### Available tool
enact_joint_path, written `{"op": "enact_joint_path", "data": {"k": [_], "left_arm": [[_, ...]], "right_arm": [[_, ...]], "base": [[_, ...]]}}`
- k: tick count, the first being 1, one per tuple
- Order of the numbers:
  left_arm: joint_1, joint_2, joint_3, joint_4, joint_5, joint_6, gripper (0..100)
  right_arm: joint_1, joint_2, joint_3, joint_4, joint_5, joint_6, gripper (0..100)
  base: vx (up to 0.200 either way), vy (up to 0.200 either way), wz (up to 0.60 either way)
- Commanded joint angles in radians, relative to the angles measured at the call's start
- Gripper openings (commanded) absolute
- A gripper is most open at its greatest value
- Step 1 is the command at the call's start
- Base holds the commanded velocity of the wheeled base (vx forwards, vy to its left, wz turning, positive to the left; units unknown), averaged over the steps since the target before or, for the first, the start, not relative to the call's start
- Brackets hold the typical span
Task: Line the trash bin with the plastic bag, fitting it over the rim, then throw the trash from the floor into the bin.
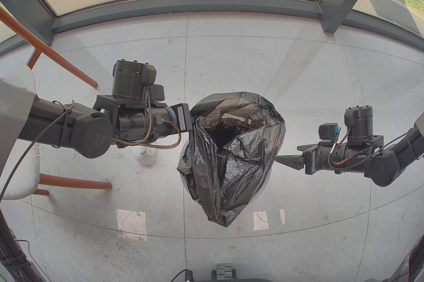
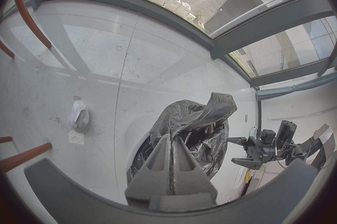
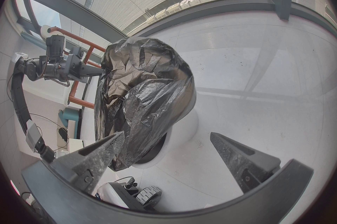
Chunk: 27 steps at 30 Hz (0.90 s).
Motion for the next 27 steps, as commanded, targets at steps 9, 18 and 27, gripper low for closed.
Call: {"op": "enact_joint_path", "data": {"k": [9,18,27], "left_arm": [[-0.001,0.004,0.005,-0.001,0.000,-0.003,0],[0.004,0.004,0.008,-0.001,-0.001,0.002,0],[0.005,0.002,0.013,-0.001,-0.006,0.002,0]], "right_arm": [[0.064,0.165,-0.152,-0.021,-0.019,0.001,100],[0.053,0.161,-0.158,-0.012,-0.019,0.000,0],[-0.009,0.059,-0.088,-0.007,-0.009,-0.005,0]], "base": [[0.000,0.000,0.00],[0.000,0.000,0.00],[0.000,0.000,0.00]]}}
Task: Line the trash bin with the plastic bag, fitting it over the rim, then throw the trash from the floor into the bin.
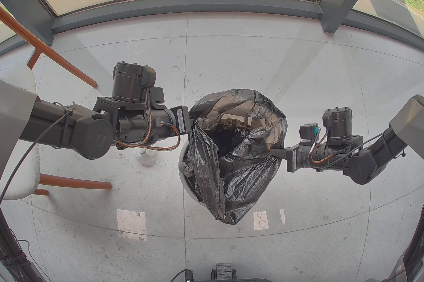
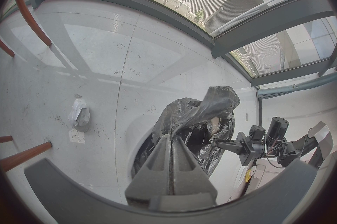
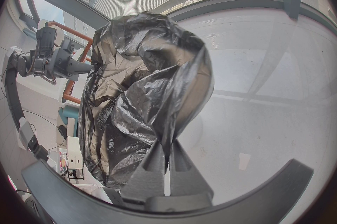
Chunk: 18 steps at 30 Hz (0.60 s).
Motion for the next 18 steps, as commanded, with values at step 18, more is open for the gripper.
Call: {"op": "enact_joint_path", "data": {"k": [18], "left_arm": [[0.057,-0.001,0.064,0.000,0.002,0.008,0]], "right_arm": [[-0.035,-0.043,0.175,-0.012,-0.012,-0.007,0]], "base": [[0.000,0.000,0.00]]}}
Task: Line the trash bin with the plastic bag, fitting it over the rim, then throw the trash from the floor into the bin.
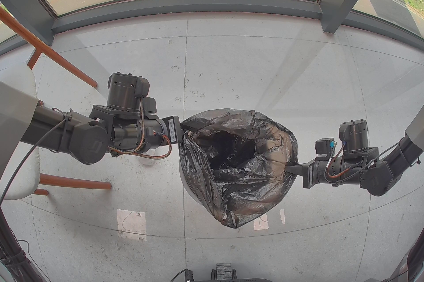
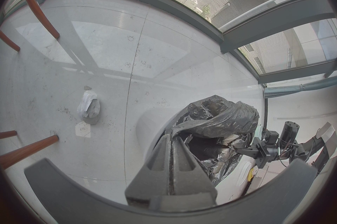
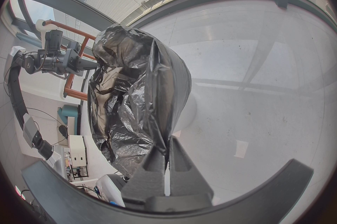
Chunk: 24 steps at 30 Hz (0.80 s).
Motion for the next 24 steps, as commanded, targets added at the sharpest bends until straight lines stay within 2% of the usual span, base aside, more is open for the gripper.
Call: {"op": "enact_joint_path", "data": {"k": [1,8,14,24], "left_arm": [[0.019,-0.001,-0.001,0.000,0.000,-0.001,0],[0.044,-0.002,0.008,0.000,0.005,0.002,0],[0.088,0.001,0.010,0.000,0.006,0.067,0],[0.119,0.004,0.064,-0.002,0.019,0.072,0]], "right_arm": [[-0.002,0.035,-0.019,-0.005,-0.015,0.001,100],[0.024,-0.099,0.048,-0.014,-0.018,0.012,100],[0.018,-0.189,0.133,-0.022,-0.017,0.016,100],[-0.002,-0.355,0.211,-0.020,-0.021,0.043,100]], "base": [[0.000,0.000,0.00],[0.000,0.000,0.00],[0.000,0.000,0.00],[0.000,0.000,0.00]]}}
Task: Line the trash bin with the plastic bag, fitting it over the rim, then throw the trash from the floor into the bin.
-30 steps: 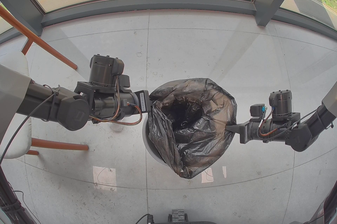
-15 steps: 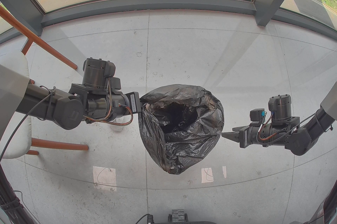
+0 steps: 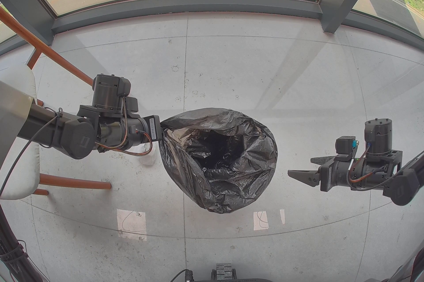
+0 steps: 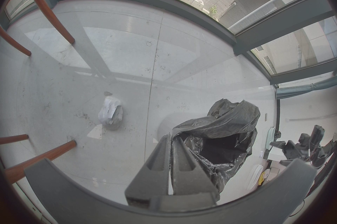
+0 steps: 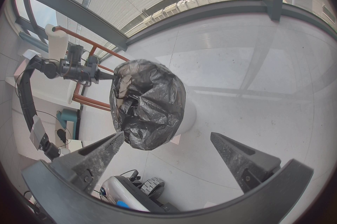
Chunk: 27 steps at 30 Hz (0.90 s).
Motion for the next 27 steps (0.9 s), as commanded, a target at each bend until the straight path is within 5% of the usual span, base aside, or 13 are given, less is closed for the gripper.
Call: {"op": "enact_joint_path", "data": {"k": [1,4,5,20,27], "left_arm": [[0.011,0.003,0.032,-0.003,0.001,0.000,0],[0.018,0.013,0.041,-0.035,-0.002,0.003,0],[0.019,0.013,0.049,-0.047,-0.002,0.005,100],[0.011,-0.080,0.208,-0.162,-0.025,0.036,100],[0.051,-0.196,0.383,-0.236,-0.025,0.020,100]], "right_arm": [[-0.008,-0.109,0.046,0.001,-0.001,0.011,100],[-0.011,-0.161,0.075,0.008,-0.002,0.013,100],[-0.017,-0.177,0.084,0.010,-0.002,0.014,100],[-0.120,-0.324,0.169,0.007,-0.001,0.019,100],[-0.137,-0.407,0.204,0.011,-0.070,0.145,100]], "base": [[0.000,0.000,0.00],[0.000,0.000,0.00],[0.000,0.000,0.00],[0.000,0.000,0.00],[0.000,0.000,0.00]]}}
